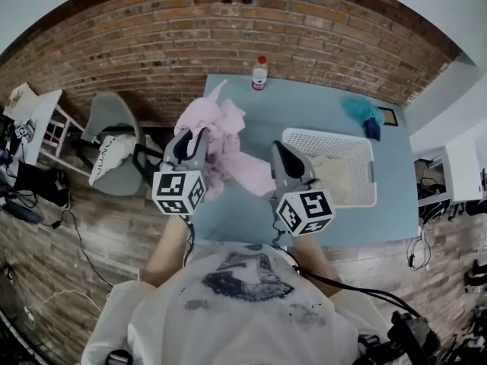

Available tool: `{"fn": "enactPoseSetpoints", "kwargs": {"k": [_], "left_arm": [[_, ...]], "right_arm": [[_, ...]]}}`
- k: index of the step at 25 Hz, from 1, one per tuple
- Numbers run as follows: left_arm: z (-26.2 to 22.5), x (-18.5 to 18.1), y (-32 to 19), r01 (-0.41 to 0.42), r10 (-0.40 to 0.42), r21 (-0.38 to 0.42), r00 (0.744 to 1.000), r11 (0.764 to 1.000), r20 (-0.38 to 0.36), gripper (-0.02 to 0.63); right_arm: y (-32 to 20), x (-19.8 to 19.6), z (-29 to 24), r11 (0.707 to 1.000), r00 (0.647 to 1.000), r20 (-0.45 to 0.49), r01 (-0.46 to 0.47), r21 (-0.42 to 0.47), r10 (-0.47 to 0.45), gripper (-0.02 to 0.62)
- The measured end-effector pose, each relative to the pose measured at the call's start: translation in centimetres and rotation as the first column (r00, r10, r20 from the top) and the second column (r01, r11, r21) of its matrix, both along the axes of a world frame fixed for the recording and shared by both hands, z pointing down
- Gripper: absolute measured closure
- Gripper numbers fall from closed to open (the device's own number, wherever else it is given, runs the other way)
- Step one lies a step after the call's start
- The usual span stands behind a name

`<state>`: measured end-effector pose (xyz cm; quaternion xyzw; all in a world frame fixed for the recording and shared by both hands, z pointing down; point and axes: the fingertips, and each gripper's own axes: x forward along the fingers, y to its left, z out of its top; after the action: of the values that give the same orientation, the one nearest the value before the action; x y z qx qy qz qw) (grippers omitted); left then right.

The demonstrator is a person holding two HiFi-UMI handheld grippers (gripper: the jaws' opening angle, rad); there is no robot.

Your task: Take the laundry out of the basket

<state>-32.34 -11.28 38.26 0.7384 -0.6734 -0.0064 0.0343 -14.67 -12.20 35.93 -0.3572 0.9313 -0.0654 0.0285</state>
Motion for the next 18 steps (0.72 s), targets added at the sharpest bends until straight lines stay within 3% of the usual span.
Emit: {"fn": "enactPoseSetpoints", "kwargs": {"k": [8,18], "left_arm": [[2.3,-2.5,1.5,0.013,-0.014,-0.035,1.000,0.999,-0.023,0.537],[8.0,-2.9,1.6,-0.001,-0.005,-0.143,0.999,0.990,-0.046,0.537]], "right_arm": [[1.0,-3.1,1.2,0.999,0.999,-0.004,0.032,-0.019,-0.032,0.598],[1.2,-4.6,3.9,0.996,0.999,-0.033,0.034,-0.077,-0.036,0.598]]}}
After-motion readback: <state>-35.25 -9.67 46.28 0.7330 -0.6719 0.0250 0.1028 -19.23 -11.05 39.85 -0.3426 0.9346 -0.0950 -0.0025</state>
